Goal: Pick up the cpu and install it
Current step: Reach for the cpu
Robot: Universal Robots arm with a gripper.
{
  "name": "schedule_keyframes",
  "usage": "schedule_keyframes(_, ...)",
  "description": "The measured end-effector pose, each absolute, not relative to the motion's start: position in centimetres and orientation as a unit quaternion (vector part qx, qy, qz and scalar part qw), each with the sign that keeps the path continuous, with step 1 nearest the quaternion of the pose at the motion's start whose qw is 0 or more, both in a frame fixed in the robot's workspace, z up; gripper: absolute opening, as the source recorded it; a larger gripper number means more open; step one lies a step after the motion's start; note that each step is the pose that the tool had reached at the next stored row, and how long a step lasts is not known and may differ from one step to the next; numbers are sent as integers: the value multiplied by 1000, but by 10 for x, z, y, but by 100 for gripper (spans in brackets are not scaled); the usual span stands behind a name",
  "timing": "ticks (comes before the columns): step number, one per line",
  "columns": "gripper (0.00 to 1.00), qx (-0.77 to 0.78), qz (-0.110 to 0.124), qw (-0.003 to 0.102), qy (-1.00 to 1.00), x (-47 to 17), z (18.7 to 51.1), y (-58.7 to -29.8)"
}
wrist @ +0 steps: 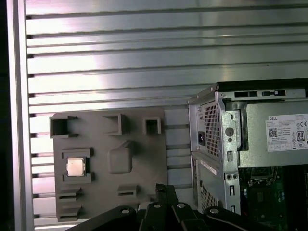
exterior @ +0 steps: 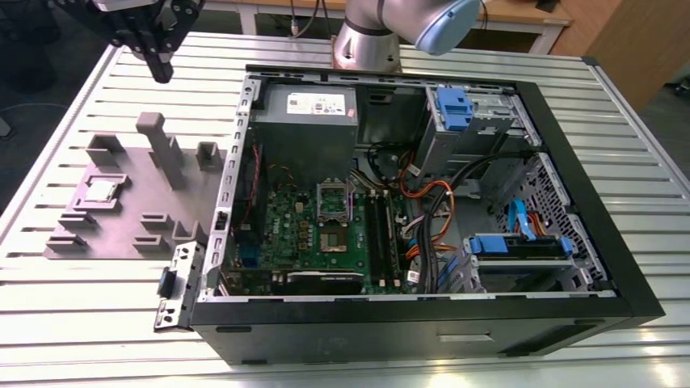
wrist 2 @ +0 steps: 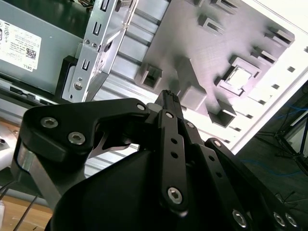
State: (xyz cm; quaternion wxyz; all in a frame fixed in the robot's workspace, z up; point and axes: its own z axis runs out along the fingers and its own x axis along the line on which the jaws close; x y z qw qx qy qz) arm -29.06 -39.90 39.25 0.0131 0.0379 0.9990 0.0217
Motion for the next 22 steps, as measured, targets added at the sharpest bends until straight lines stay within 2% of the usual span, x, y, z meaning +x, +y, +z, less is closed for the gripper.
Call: schedule_keyframes(22,11,38,22,13,999,-297,392,-399)
